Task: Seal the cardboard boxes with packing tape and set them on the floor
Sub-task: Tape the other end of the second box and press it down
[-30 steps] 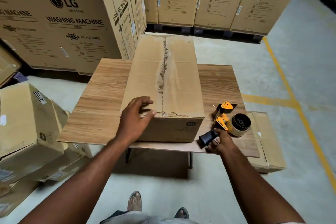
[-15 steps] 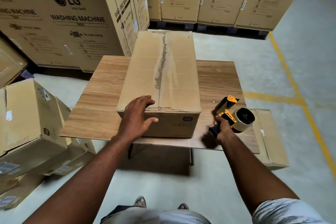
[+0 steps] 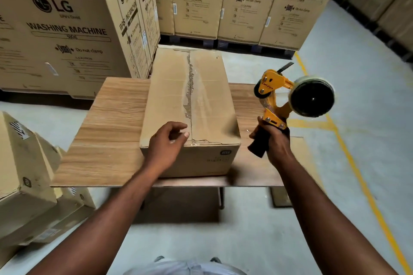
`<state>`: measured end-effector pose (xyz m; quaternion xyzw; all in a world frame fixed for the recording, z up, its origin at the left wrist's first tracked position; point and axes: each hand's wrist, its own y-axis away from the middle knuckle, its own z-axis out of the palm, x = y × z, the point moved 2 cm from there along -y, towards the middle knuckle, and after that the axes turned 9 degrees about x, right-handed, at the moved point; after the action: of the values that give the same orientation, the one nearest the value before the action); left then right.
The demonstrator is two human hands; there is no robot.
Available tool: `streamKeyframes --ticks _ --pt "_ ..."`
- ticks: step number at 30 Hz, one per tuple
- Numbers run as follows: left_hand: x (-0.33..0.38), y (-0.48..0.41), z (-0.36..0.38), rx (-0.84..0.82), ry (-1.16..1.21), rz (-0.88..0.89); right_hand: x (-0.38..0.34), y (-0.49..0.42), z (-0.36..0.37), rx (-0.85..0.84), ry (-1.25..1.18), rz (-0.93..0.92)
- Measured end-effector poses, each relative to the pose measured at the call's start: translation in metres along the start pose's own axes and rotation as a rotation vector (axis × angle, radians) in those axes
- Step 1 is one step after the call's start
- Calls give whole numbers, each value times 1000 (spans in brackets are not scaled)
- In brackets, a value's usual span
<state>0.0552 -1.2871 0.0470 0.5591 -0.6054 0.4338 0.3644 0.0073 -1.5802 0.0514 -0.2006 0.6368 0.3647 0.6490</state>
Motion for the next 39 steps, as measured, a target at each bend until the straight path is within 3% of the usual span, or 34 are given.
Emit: streamKeyframes --ticks 3,7,11,15,19,23,28,32,39 --pt "22 4 5 -72 375 -299 -10 11 15 -24 128 -122" --pt "42 11 14 -310 837 -767 -17 32 37 -150 294 -307" --pt "55 19 8 -335 1133 -833 -25 54 53 -322 458 -415" --pt "45 33 -6 -257 1225 -863 -36 73 62 -467 488 -528" --pt "26 37 -22 -275 1298 -902 -27 63 67 -491 597 -611" --pt "24 36 -35 -259 1191 -905 -28 62 77 -506 641 -639" --pt "11 35 -39 54 884 -838 -16 57 91 -556 817 -620" --pt "-3 34 -55 59 594 -633 -16 58 101 -582 950 -656" --pt "-39 13 -96 72 442 -590 -21 52 122 -663 1093 -662"
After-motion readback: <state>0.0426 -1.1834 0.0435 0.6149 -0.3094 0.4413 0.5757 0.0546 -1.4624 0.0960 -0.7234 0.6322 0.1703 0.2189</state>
